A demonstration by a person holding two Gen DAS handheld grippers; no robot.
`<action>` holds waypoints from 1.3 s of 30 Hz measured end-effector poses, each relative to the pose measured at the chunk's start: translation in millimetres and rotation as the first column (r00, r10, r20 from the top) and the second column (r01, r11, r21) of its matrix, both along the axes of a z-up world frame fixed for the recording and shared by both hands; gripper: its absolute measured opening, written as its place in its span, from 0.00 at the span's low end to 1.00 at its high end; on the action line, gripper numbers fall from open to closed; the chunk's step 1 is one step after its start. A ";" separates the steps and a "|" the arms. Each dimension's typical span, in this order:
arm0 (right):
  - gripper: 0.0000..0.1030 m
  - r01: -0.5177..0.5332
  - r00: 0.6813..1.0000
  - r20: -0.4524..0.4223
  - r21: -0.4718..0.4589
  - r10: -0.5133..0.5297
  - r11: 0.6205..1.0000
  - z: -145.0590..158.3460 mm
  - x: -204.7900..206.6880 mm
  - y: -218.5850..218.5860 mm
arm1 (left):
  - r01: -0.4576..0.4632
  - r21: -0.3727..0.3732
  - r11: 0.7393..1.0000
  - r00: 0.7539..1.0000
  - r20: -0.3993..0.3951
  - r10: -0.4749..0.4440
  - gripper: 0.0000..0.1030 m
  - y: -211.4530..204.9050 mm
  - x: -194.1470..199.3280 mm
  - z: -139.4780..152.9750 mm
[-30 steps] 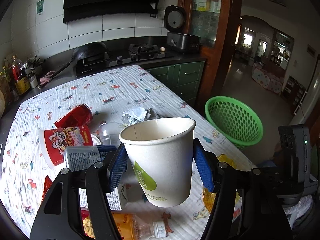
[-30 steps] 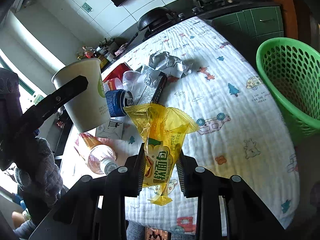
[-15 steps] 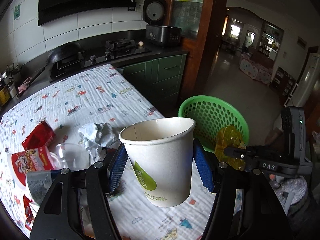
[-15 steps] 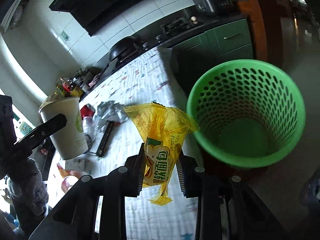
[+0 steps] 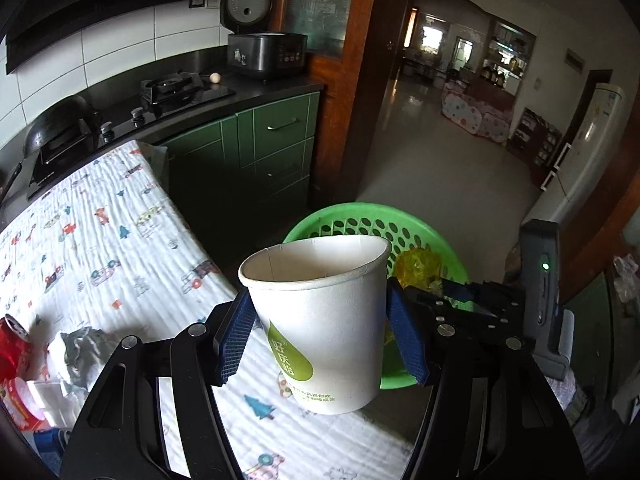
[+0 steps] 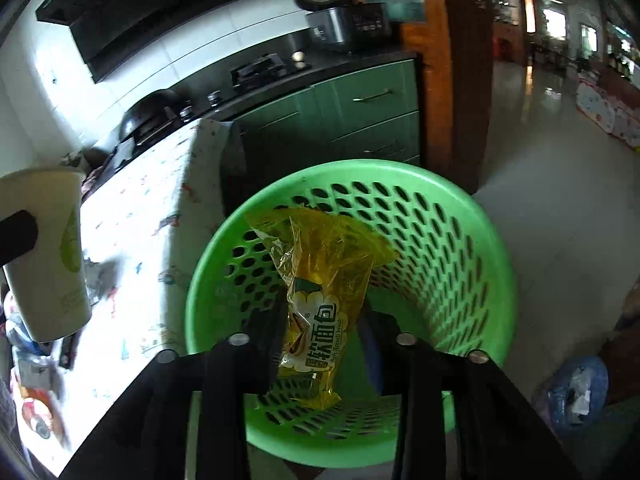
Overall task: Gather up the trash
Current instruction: 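Carry the wrapper in the right tool and cup in the left tool into the green basket, releasing both, then grasp the red-and-yellow drink bottle with the right tool while the left tool returns to the table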
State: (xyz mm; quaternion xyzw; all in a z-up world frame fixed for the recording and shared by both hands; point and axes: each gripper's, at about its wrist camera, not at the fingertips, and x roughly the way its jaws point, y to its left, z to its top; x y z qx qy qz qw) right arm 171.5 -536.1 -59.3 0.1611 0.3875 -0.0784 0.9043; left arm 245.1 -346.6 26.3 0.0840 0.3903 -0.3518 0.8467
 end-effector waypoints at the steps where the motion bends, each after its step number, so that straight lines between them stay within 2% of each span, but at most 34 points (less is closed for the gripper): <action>1: 0.63 0.009 1.000 0.013 -0.012 -0.009 1.000 -0.3 -3.3 -0.6 | 0.014 0.004 1.000 1.000 -0.009 -0.014 0.61 -9.1 3.4 -4.9; 4: 0.63 0.023 1.000 0.016 -0.048 -0.022 0.999 -3.6 -10.9 -1.8 | 0.025 0.021 0.999 1.000 -0.014 -0.025 0.61 -31.5 10.0 -18.6; 9: 0.67 0.028 0.999 0.042 -0.067 -0.025 0.997 -0.1 -28.8 -1.3 | 0.027 -0.021 0.999 0.997 -0.077 -0.029 0.63 -49.3 22.2 -35.6; 12: 0.69 0.030 0.998 0.064 -0.086 -0.025 0.996 2.7 -43.2 2.0 | 0.016 -0.012 1.000 0.994 -0.105 -0.017 0.72 -58.2 25.6 -46.5; 19: 0.77 0.018 0.993 0.118 -0.112 -0.005 0.993 13.4 -72.1 17.6 | 0.017 -0.026 1.000 0.996 -0.090 -0.020 0.72 -38.6 4.9 -36.5; 24: 0.79 -0.039 0.986 0.157 -0.096 0.054 0.995 24.7 -89.1 42.3 | -0.028 -0.066 0.997 0.999 -0.032 0.026 0.72 5.1 -24.4 -6.4; 29: 0.83 -0.142 0.971 0.174 -0.119 0.162 0.983 34.7 -99.8 83.1 | -0.132 -0.093 0.987 0.991 0.024 0.134 0.73 66.4 -56.7 17.8; 33: 0.85 -0.239 0.951 0.172 -0.128 0.259 0.963 42.1 -103.3 118.5 | -0.234 -0.087 0.968 0.967 0.080 0.241 0.73 118.9 -85.2 26.6; 36: 0.86 -0.323 0.927 0.161 -0.114 0.339 0.939 45.7 -99.1 146.8 | -0.302 -0.099 0.948 0.948 0.079 0.310 0.73 162.0 -98.4 26.0; 39: 0.86 -0.419 0.891 0.139 -0.119 0.433 0.900 47.1 -95.0 181.9 | -0.366 -0.103 0.925 0.924 0.074 0.374 0.73 207.1 -107.9 24.4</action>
